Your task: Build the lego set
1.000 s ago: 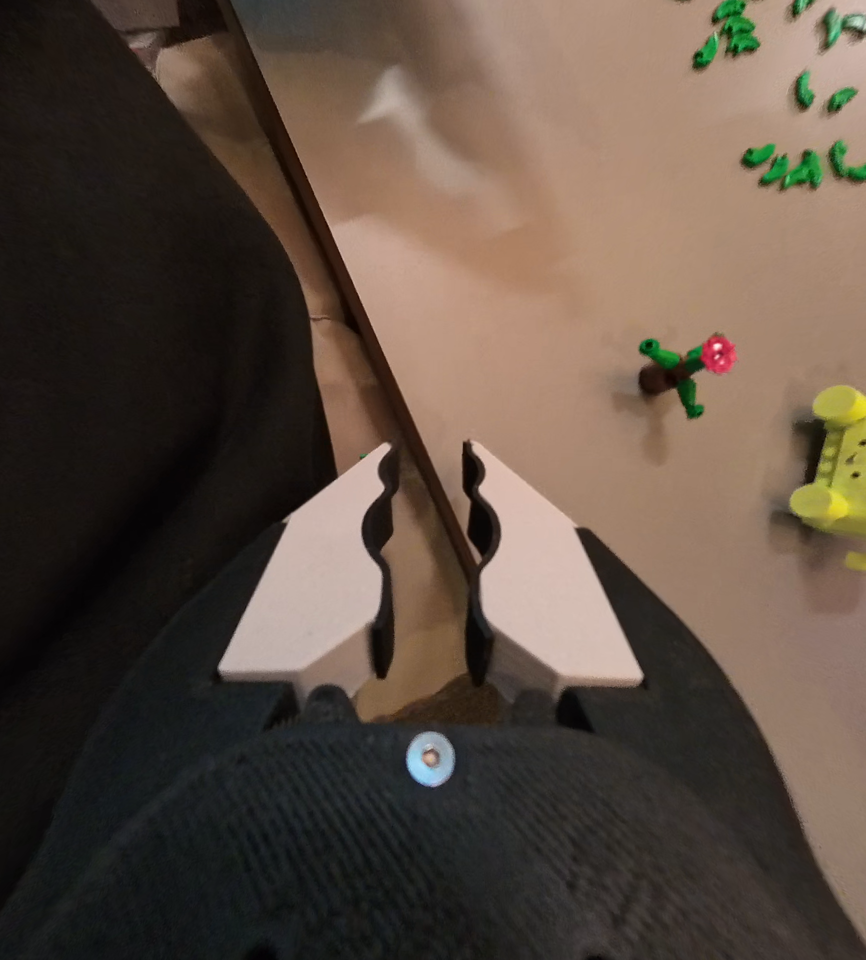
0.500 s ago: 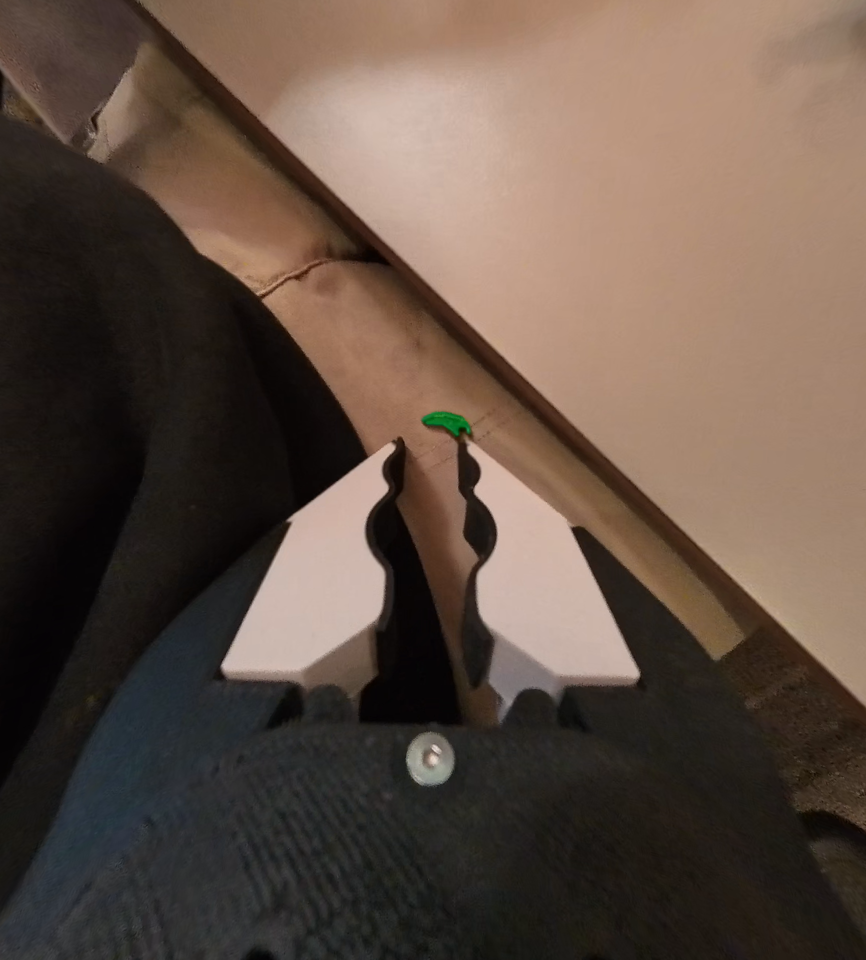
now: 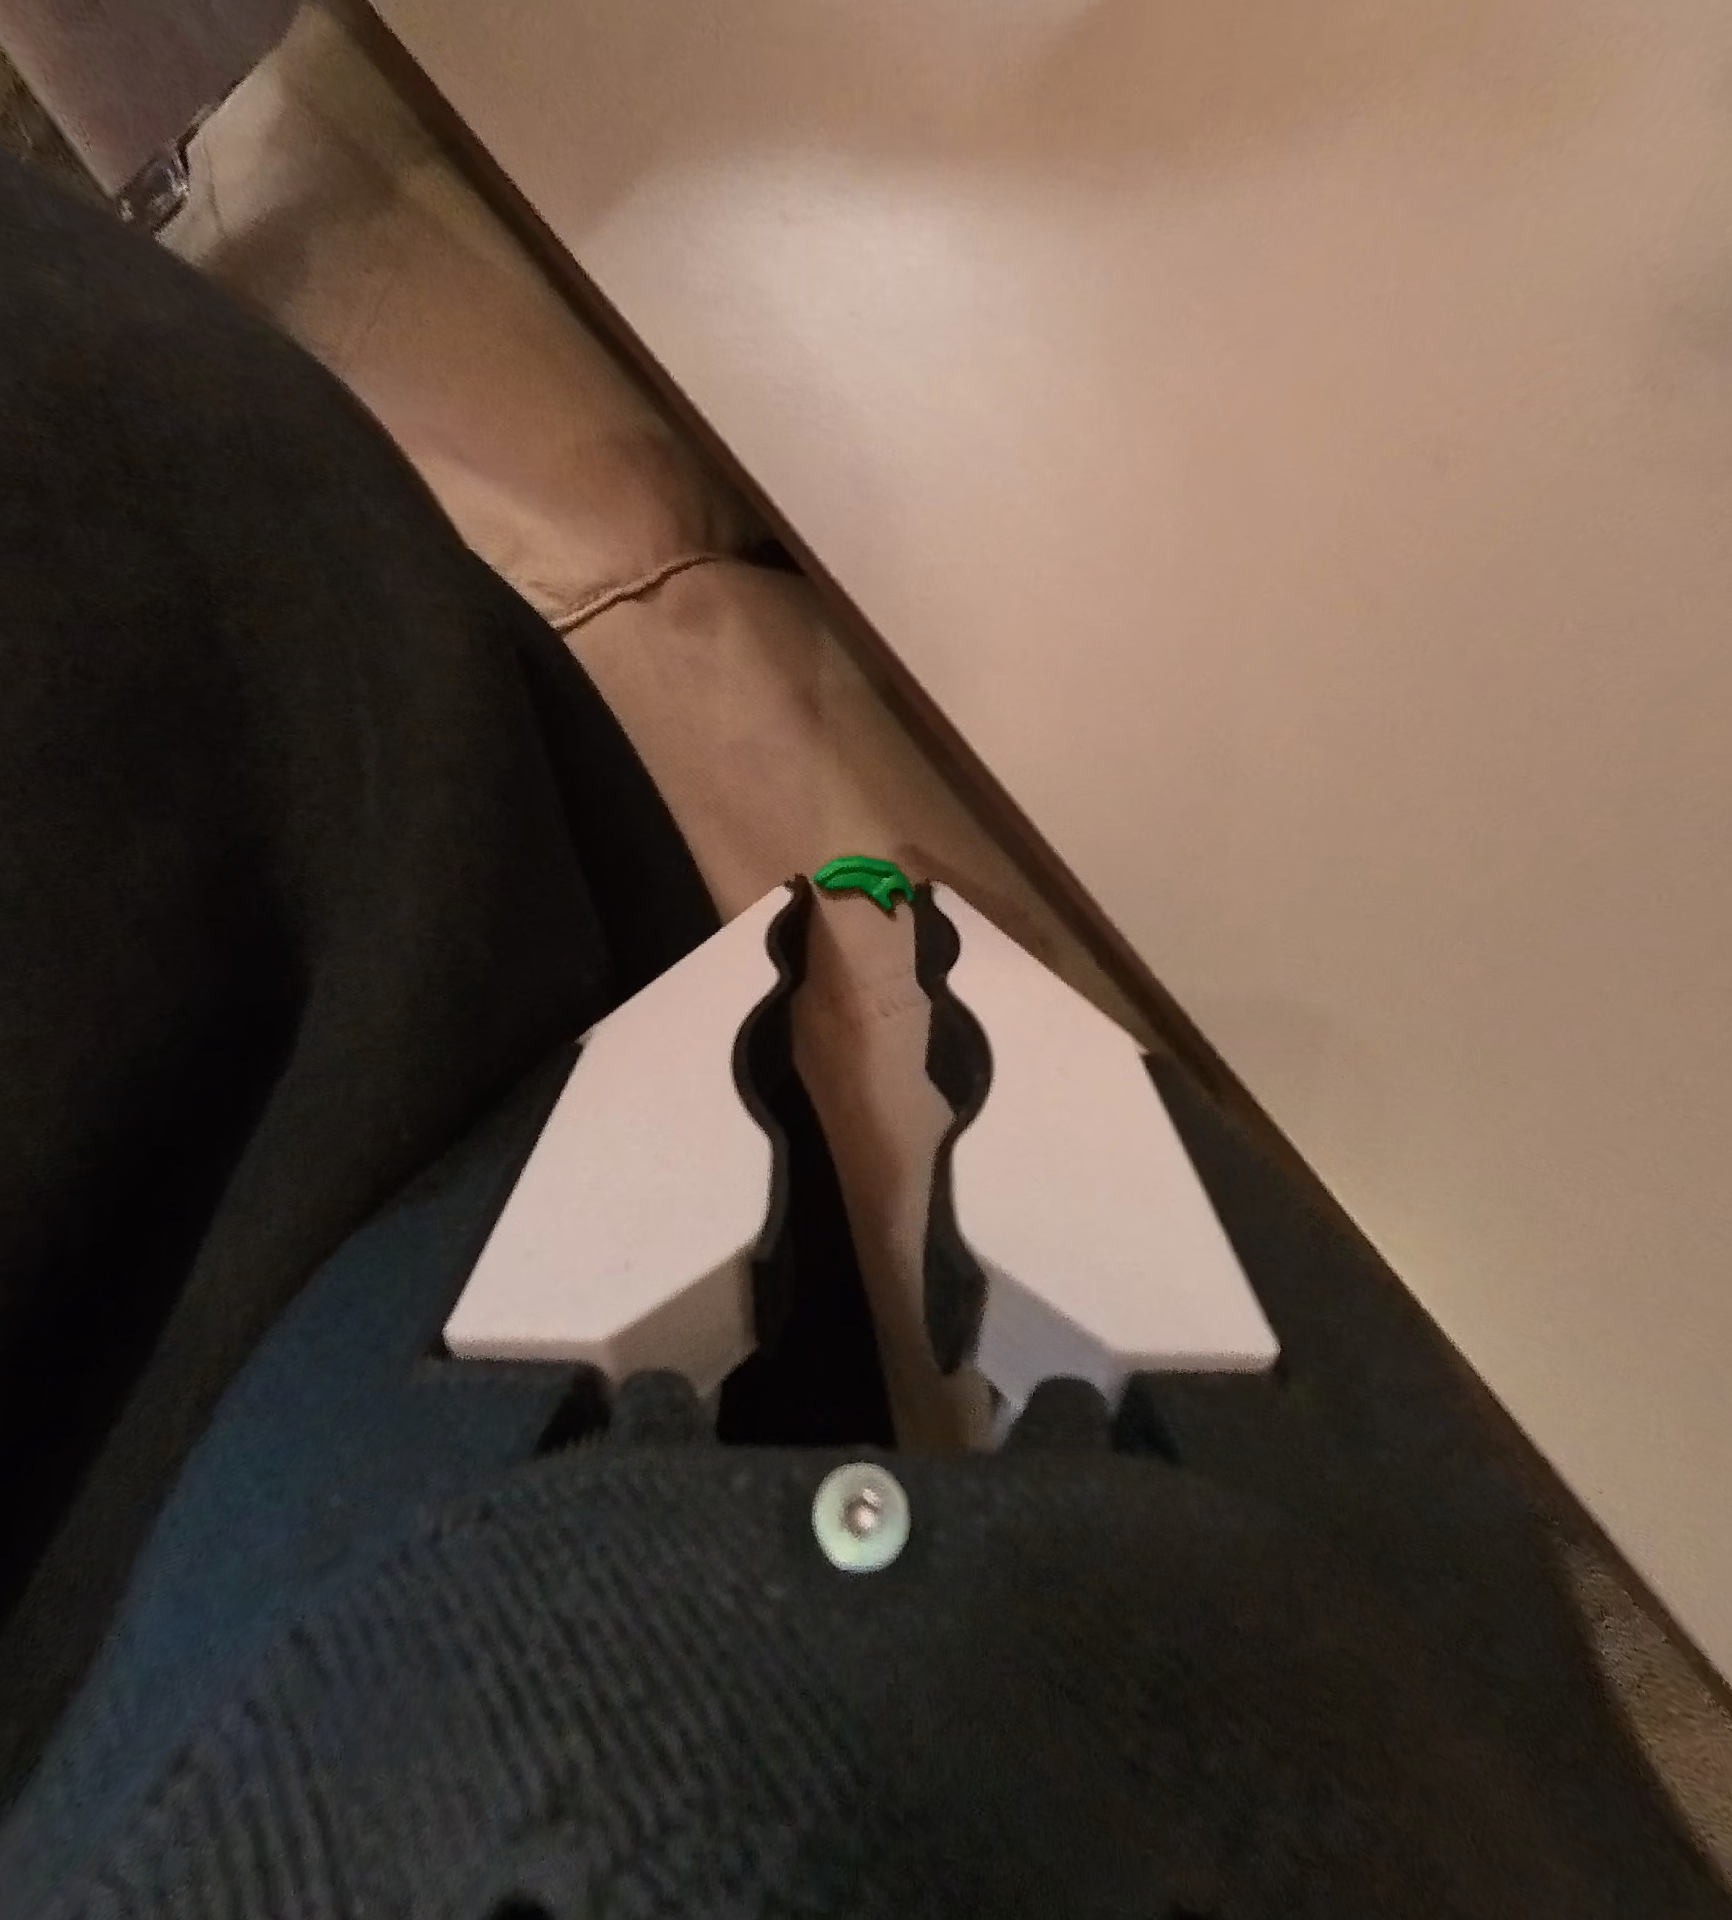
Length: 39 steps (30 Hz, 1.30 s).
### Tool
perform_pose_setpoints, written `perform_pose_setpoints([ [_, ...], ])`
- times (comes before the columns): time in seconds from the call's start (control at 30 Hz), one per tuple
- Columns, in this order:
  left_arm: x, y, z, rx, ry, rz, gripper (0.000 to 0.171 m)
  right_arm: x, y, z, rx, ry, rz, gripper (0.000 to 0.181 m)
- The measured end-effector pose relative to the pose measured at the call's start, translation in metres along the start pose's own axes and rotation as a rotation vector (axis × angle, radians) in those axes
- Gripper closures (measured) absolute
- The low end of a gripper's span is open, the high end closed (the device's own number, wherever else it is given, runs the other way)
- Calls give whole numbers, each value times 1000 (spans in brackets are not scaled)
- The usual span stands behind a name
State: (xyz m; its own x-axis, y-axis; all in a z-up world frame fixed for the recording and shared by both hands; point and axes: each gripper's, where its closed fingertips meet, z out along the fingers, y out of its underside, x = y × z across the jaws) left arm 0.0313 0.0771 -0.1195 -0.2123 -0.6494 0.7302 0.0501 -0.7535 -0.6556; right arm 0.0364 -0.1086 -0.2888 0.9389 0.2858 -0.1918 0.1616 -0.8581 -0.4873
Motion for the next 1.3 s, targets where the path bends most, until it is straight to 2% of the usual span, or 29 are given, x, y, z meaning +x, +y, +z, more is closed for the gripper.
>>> perform_pose_setpoints([
  [0.33, 1, 2, 1, -4, 4, 0, 163, -5, -8, 2, 17, -19, -75, 162],
  [0.47, 0, 1, 1, -2, 1, 1, 163, -4, -11, -8, 41, 19, -67, 158],
  [0.57, 0, 1, 1, -1, 2, 0, 163, -12, -8, -16, 45, 16, -52, 166],
  [0.83, 1, 2, 1, -5, 3, 4, 163, -8, 0, 0, -1, -60, 115, 158],
  [1.3, 1, 1, 1, -2, 4, -1, 163, -13, -11, 10, 8, -99, 79, 171],
])
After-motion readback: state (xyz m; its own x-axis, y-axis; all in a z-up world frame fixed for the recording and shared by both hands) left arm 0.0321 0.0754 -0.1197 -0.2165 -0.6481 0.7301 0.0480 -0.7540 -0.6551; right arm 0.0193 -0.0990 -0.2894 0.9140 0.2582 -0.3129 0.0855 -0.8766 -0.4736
